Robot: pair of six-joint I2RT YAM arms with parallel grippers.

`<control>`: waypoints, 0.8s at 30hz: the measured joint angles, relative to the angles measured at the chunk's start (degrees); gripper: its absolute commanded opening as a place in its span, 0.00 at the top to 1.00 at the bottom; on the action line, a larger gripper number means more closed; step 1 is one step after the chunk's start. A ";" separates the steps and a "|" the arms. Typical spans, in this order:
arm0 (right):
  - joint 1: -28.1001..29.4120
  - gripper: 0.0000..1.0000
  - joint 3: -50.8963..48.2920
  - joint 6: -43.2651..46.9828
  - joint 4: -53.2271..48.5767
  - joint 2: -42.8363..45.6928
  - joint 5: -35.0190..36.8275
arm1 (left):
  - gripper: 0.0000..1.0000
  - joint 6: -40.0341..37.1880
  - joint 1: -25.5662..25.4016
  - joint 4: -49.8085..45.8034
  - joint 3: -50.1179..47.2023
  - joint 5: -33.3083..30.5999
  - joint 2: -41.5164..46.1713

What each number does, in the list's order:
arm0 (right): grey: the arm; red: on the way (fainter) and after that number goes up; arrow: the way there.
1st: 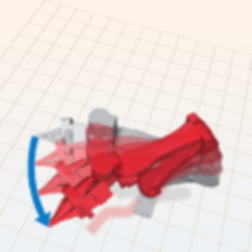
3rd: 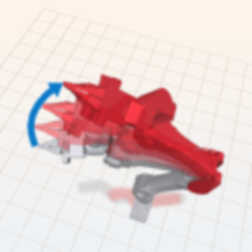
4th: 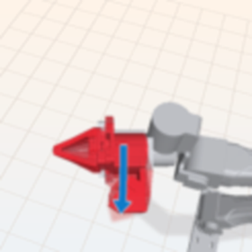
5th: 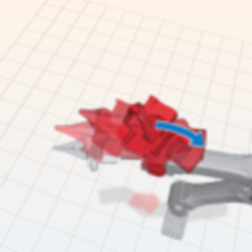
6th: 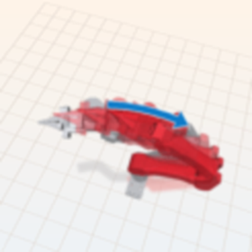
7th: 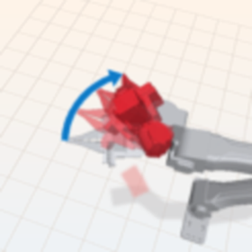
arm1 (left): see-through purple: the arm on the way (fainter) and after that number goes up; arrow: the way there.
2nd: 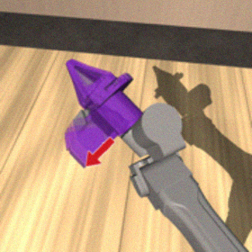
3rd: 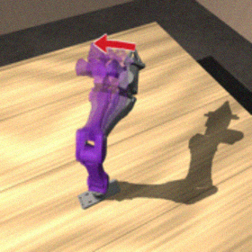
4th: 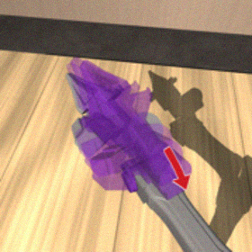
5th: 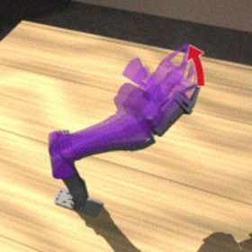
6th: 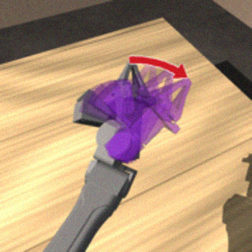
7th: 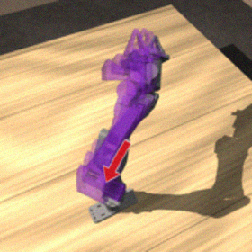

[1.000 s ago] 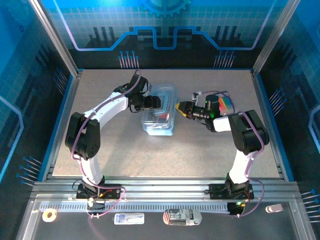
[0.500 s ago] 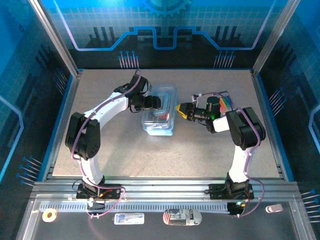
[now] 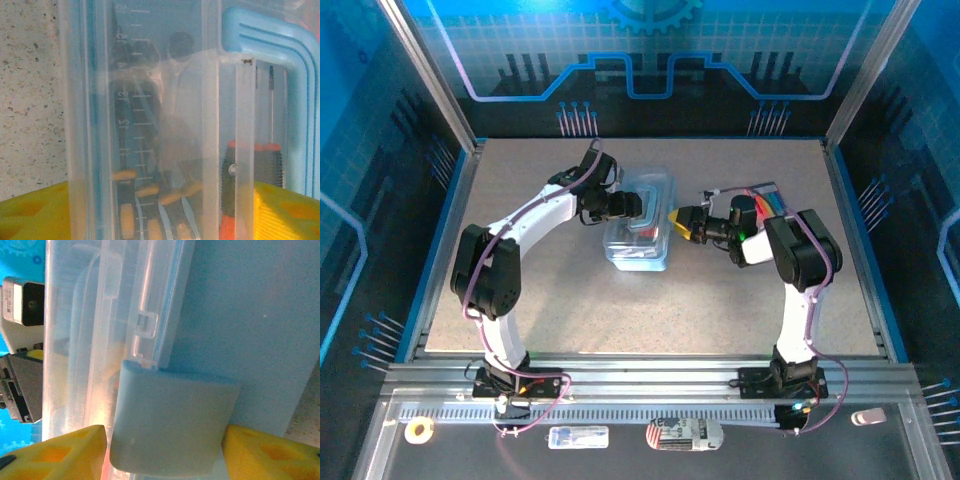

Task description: Pack the tool kit

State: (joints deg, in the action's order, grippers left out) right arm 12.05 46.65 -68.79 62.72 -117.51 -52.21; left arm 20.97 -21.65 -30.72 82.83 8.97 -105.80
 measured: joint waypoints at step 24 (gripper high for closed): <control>-0.55 0.50 -2.27 4.87 -9.14 8.85 3.21 | 0.54 0.00 0.04 -0.04 0.00 0.22 0.00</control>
State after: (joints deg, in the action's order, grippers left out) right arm 11.51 44.38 -63.92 53.58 -108.66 -48.99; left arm 20.97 -21.61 -30.76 82.83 9.19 -105.80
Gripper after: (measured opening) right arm 0.504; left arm 0.734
